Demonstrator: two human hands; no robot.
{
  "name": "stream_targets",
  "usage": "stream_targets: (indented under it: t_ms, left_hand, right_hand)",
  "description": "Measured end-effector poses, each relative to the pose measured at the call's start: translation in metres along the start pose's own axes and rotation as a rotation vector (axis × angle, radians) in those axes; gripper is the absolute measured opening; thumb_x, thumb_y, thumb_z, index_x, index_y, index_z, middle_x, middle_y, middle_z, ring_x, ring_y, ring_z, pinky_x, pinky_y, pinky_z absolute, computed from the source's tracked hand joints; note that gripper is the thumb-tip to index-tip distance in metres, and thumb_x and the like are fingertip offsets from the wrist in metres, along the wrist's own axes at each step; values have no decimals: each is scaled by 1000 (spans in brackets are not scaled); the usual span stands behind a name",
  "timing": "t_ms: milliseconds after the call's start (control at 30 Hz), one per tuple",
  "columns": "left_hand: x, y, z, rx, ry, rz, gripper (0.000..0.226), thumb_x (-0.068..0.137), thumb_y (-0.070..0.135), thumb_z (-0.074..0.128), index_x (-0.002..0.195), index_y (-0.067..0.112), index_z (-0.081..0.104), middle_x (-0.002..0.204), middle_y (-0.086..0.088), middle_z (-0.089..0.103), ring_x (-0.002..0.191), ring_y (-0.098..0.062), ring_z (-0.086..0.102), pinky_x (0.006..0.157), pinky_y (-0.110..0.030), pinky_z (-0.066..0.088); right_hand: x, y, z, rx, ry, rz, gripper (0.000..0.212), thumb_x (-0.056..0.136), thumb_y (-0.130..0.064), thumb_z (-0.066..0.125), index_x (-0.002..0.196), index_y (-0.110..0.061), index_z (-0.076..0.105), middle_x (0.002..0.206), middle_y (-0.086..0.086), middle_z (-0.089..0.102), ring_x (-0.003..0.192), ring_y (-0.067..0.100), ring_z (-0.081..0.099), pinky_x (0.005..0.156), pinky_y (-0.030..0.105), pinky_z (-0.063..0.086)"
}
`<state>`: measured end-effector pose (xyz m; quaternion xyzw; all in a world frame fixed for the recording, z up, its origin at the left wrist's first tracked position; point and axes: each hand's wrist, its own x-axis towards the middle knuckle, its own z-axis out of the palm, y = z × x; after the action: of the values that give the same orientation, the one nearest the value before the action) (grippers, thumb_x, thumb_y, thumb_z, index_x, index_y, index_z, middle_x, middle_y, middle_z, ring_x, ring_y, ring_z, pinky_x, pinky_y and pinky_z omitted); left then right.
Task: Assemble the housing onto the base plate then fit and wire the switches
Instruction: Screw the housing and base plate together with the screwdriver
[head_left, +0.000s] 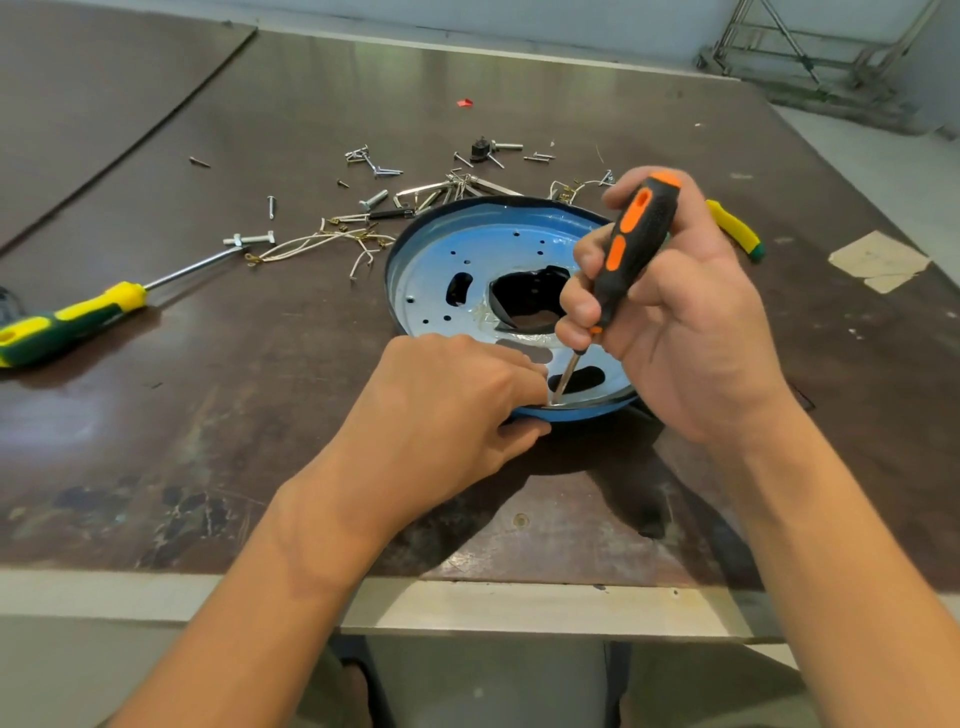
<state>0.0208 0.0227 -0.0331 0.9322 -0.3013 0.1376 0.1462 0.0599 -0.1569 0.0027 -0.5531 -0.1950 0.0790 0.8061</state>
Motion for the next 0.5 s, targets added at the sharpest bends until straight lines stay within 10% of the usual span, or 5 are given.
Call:
stream_targets:
  t_ms: [500]
  left_hand:
    - [2,0,0,96,10,25,17,85,46,64,96,37,73,103,20,71,93,-10,69,57,-35,54]
  right_hand:
    - [-10,0,6,-136,-84,-43,54,71,15,22,110,-14,42,75,10,43,65,21,41,59,36,39]
